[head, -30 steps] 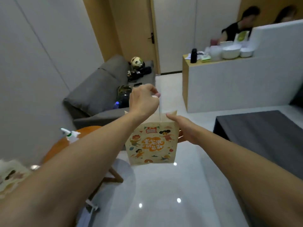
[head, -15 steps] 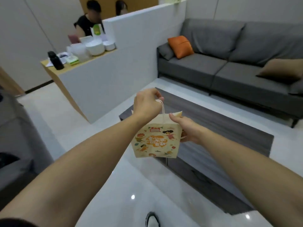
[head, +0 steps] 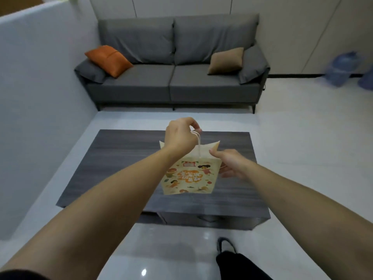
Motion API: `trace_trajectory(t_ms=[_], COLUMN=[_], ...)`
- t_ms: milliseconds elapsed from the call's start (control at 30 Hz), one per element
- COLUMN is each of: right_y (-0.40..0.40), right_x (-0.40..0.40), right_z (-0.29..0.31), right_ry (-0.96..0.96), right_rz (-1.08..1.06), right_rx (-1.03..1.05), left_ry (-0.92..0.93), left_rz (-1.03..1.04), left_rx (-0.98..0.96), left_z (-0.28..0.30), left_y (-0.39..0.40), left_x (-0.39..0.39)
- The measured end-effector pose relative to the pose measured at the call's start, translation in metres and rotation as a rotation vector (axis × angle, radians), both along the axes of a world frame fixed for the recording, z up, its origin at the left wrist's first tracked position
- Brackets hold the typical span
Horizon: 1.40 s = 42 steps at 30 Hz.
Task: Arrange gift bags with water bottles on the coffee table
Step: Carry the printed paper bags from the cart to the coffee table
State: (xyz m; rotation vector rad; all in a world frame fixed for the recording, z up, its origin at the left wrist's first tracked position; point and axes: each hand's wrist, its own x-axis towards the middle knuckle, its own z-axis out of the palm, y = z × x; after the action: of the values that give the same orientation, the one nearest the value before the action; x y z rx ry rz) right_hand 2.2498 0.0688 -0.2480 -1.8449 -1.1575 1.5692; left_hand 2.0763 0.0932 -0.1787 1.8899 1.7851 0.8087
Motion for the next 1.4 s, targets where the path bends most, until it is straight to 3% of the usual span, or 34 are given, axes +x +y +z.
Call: trace_trajectory(t_ms=[433, 600, 867, 1133, 1400], right_y=[0.158, 0.218, 0.317, 0.366, 0.369], right_x=[0.141, 0.190, 0.239, 0.256, 0.258], right_z=[-0.081, -0.105, -0.123, -0.164, -0.170], right_ry=[0.006, -0.037, -0.112, -0.174, -0.191], right_rz=[-0.248, -0.302, -0.408, -0.386, -0.435], right_rx=[-0.174, -0.120, -0.050, -0.065, -0.026], left_ry=[0.131, 0.137, 0.131, 0.077, 0.013], left_rz=[-0.233, -0.228, -0.165, -0.096, -0.091], left_rx=[-0.180, -0.268, -0.252, -0.329, -0.256], left_z=[-0.080, -0.105, -0.140, -0.193, -0.187], left_y=[0.174, 0.245, 0.346, 0.389, 0.415], left_x=[0.163, 0.213, 0.277, 0.309, 0.329])
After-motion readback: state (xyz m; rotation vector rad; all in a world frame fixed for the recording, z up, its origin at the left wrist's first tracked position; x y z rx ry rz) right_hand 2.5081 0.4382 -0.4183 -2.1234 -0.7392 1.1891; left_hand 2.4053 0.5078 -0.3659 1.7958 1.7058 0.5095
